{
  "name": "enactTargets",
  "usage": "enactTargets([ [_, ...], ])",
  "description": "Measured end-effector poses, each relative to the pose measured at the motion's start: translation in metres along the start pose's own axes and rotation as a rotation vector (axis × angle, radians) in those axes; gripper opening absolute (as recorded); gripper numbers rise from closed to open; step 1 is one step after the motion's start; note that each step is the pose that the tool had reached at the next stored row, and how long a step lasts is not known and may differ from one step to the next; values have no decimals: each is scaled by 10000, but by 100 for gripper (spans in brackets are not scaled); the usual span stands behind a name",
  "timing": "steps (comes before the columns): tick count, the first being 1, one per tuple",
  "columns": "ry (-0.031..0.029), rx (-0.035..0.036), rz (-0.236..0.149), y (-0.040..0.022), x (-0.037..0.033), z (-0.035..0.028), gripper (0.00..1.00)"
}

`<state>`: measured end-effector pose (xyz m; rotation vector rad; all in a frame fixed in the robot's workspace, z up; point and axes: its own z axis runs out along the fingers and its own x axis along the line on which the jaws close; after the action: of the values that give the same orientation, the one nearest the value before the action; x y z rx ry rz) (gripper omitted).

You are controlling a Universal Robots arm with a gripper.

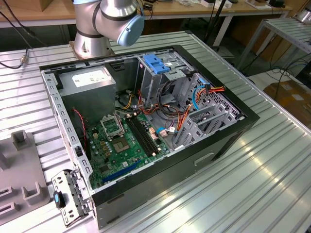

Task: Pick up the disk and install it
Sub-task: 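Pick up the disk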

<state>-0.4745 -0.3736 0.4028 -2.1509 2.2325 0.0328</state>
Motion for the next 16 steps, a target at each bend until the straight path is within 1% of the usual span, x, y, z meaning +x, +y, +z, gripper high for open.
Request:
enactTargets([
  [10,0,-1,0,-1,-4,-94,37],
  [13,2,0,0,-2,-5,-109,37],
  [15,46,-2,-2,-3,-5,-126,37],
  [16,49,-1,-2,-3,-6,-143,37],
])
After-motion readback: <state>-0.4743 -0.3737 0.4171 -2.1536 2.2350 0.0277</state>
